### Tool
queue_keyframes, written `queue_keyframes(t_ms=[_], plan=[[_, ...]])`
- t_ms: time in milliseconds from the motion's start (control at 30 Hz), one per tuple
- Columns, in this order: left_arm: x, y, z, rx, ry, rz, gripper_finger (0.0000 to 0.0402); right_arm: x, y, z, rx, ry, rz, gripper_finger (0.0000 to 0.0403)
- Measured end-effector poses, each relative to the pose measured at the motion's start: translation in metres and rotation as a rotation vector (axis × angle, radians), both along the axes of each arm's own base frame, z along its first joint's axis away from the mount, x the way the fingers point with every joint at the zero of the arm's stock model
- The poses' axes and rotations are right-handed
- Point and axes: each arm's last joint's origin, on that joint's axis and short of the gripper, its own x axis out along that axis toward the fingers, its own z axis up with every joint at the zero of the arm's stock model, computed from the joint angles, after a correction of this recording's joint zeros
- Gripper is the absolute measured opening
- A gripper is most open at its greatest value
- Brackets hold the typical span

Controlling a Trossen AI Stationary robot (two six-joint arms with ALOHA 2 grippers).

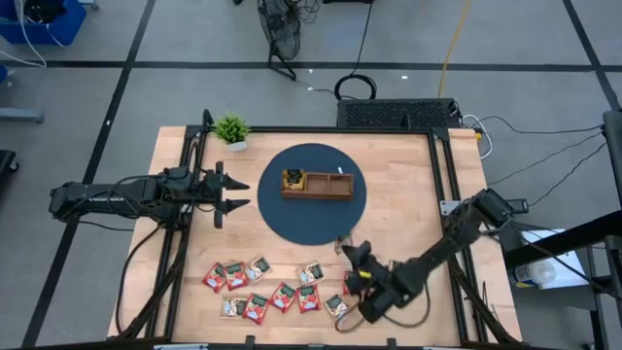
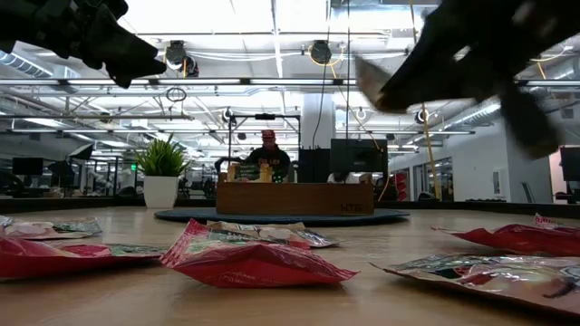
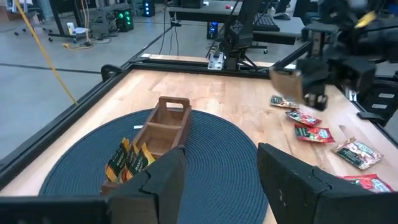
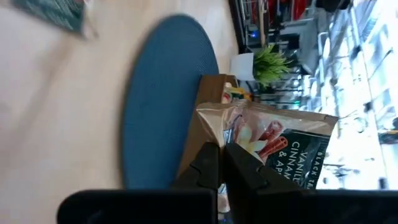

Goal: Pick & Place Tea
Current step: Put the brown tea bag into the right section of the wooden organizer

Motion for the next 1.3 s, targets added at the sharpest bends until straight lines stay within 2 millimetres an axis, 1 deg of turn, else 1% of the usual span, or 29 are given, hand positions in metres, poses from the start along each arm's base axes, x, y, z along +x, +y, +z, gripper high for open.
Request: queue_keyframes(t_ms=[100, 200, 267, 367, 533, 700, 833, 967, 1033, 1100, 1200, 1300], plan=[[0.000, 0.000, 0.000, 0.039, 0.003, -0.007, 0.0202, 0.010, -0.016, -0.011, -0.078, 0.008, 0.016, 0.0001], [0.000, 0.000, 0.000, 0.128, 0.009, -0.026, 0.0202, 0.020, -0.032, -0.013, -0.162, -0.026, 0.008, 0.0000], [0.000, 0.000, 0.000, 0.129, 0.011, -0.027, 0.0202, 0.027, -0.043, -0.010, -0.191, -0.057, 0.011, 0.0001], [0.003, 0.000, 0.002, 0.113, -0.012, -0.024, 0.0203, 0.035, -0.060, -0.002, -0.191, -0.129, 0.066, 0.0001], [0.015, 0.001, 0.004, 0.104, -0.057, -0.020, 0.0202, 0.047, -0.087, 0.010, -0.191, -0.228, 0.142, 0.0002], [0.032, 0.002, 0.004, 0.082, -0.100, -0.013, 0.0203, 0.057, -0.113, 0.011, -0.123, -0.286, 0.171, 0.0002], [0.052, 0.004, 0.002, 0.113, -0.152, -0.004, 0.0202, 0.061, -0.130, 0.011, -0.078, -0.322, 0.119, 0.0003], [0.073, 0.008, 0.000, 0.136, -0.249, 0.069, 0.0202, 0.064, -0.144, 0.011, -0.057, -0.339, 0.101, 0.0003], [0.081, 0.009, -0.003, 0.116, -0.284, 0.100, 0.0203, 0.066, -0.151, 0.011, -0.034, -0.361, 0.101, 0.0003], [0.089, 0.012, -0.007, 0.132, -0.308, 0.126, 0.0202, 0.067, -0.159, 0.012, -0.013, -0.379, 0.091, 0.0003], [0.102, 0.018, -0.012, 0.172, -0.305, 0.154, 0.0202, 0.068, -0.170, 0.011, -0.013, -0.382, 0.059, 0.0003], [0.118, 0.023, -0.014, 0.125, -0.285, 0.168, 0.0202, 0.069, -0.177, 0.011, -0.004, -0.387, 0.065, 0.0003]])
